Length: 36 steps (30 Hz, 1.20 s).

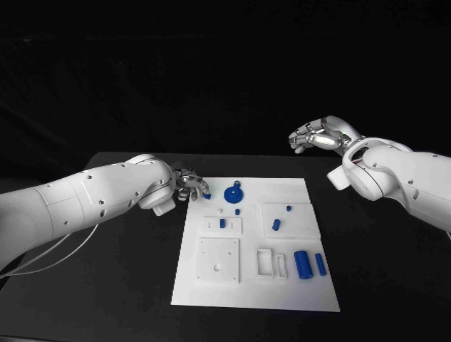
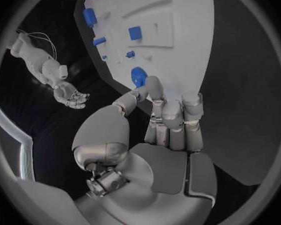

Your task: Assemble the parts on the task board

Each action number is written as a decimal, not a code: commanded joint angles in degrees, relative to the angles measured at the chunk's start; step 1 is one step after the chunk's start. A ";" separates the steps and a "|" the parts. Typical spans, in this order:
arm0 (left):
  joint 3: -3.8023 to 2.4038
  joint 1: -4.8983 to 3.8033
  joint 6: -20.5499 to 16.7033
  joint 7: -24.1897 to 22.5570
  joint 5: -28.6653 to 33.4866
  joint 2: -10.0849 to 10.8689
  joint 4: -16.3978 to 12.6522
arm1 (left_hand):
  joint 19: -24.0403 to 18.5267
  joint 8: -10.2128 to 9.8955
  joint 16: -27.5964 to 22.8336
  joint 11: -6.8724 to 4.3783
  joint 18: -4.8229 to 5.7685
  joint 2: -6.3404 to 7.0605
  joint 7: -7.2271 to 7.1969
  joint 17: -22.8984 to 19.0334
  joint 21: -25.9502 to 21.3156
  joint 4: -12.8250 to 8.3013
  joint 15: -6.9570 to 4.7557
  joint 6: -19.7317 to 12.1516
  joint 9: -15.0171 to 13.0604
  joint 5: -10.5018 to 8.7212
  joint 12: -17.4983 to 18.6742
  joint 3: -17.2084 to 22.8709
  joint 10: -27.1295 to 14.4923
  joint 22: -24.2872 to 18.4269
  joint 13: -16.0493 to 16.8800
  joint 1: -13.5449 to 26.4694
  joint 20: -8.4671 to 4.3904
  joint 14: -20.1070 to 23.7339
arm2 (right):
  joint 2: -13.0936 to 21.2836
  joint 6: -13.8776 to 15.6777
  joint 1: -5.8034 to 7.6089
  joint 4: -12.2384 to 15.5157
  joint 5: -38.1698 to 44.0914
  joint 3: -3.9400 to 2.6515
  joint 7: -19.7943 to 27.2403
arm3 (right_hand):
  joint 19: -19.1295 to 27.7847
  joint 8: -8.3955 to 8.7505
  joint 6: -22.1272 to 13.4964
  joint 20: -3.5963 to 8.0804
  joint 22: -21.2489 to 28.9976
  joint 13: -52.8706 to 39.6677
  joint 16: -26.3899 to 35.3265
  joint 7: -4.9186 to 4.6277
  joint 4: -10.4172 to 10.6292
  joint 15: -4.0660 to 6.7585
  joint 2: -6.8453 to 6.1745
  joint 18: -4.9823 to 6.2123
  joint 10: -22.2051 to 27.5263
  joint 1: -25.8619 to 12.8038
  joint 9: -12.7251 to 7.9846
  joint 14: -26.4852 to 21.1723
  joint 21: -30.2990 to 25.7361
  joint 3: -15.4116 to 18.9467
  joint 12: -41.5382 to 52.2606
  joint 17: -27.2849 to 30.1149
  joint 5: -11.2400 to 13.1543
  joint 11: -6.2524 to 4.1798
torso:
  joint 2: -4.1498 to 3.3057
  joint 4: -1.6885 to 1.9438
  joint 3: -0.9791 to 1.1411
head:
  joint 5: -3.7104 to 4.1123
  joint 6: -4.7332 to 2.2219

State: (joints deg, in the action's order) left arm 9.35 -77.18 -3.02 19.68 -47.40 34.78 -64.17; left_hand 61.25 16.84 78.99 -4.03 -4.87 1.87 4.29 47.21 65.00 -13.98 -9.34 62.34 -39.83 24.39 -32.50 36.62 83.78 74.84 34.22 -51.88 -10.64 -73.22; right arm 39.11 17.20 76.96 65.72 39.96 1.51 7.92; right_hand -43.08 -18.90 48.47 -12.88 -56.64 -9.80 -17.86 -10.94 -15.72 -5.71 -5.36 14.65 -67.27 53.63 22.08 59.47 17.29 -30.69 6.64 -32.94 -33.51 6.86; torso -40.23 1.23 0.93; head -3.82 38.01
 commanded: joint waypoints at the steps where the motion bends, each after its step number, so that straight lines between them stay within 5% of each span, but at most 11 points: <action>1: 0.15 -0.03 -4.25 -0.89 -1.25 1.05 -2.57 | 0.41 0.90 0.49 -0.27 -1.95 0.57 -2.63 0.55 0.32 -0.77 -0.94 5.05 -3.02 -0.52 -1.33 0.46 0.44 -0.08 0.74 -0.75 -2.85 -0.92 | 0.17 -0.39 -0.01 0.34 0.15 -0.02 0.48 | 0.02 0.29 -0.33 -0.20 0.02 0.06 0.27 -0.07 0.05 -0.45 -0.20 0.35 -0.41 -0.23 -0.08 0.08 -0.38 0.29 -0.25 -0.04 -0.40 0.13 | 0.21 0.27 0.06 | 0.08 0.16; 18: 4.20 -0.01 -9.90 2.28 -6.35 6.84 -14.40 | 0.87 1.53 0.98 -0.85 -2.00 1.45 -3.25 1.18 0.78 -0.39 -1.47 6.67 -4.03 -0.28 -5.13 0.11 0.20 0.05 2.59 -1.54 -3.11 -1.58 | 0.78 -0.33 -0.02 0.70 0.12 -0.01 0.42 | 0.02 0.28 -0.33 -0.19 0.02 0.07 0.29 -0.07 0.04 -0.44 -0.21 0.35 -0.44 -0.22 -0.09 0.09 -0.40 0.29 -0.30 -0.05 -0.45 0.12 | 0.17 0.17 0.03 | -0.35 0.57; 27: 4.49 0.70 -9.74 3.04 -6.20 8.01 -17.44 | 0.98 1.57 1.18 -0.90 -2.01 1.45 -3.32 1.27 0.93 -0.21 -1.51 6.86 -4.18 -0.20 -5.72 0.08 0.10 0.11 2.82 -1.48 -3.16 -1.69 | 0.84 -0.30 -0.02 0.68 0.12 -0.01 0.41 | 0.01 0.27 -0.33 -0.18 0.02 0.07 0.30 -0.07 0.02 -0.44 -0.22 0.35 -0.45 -0.19 -0.10 0.09 -0.42 0.29 -0.32 -0.05 -0.46 0.12 | 0.16 0.22 0.06 | -0.53 0.77; 36: 4.49 1.72 -10.17 3.12 -6.17 7.49 -17.47 | 0.99 1.54 1.23 -0.90 -1.99 1.33 -3.32 1.29 0.99 0.04 -1.51 6.89 -4.25 -0.24 -6.01 0.06 -0.05 0.14 2.91 -1.32 -3.17 -1.69 | 0.83 -0.31 -0.02 0.72 0.12 -0.01 0.43 | 0.01 0.26 -0.33 -0.18 0.01 0.08 0.31 -0.07 0.02 -0.44 -0.22 0.35 -0.47 -0.18 -0.11 0.10 -0.43 0.29 -0.35 -0.06 -0.48 0.12 | 0.08 0.10 0.01 | -0.70 0.80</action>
State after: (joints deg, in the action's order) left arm 13.87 -75.52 -12.27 22.59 -53.23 42.44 -81.65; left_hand 61.98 18.25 79.92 -4.63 -4.69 3.37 4.19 48.40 65.88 -14.25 -9.29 63.21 -39.81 23.95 -38.18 36.73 83.74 74.90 37.04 -52.73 -10.94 -73.87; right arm 39.90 17.23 76.96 66.33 39.94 1.52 7.89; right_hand -43.08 -18.90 48.47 -12.88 -56.65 -9.81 -17.86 -10.94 -15.72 -5.70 -5.36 14.64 -67.27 53.63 22.04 59.47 17.07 -30.69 6.64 -32.94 -33.73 6.86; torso -40.07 1.41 0.96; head -4.44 38.83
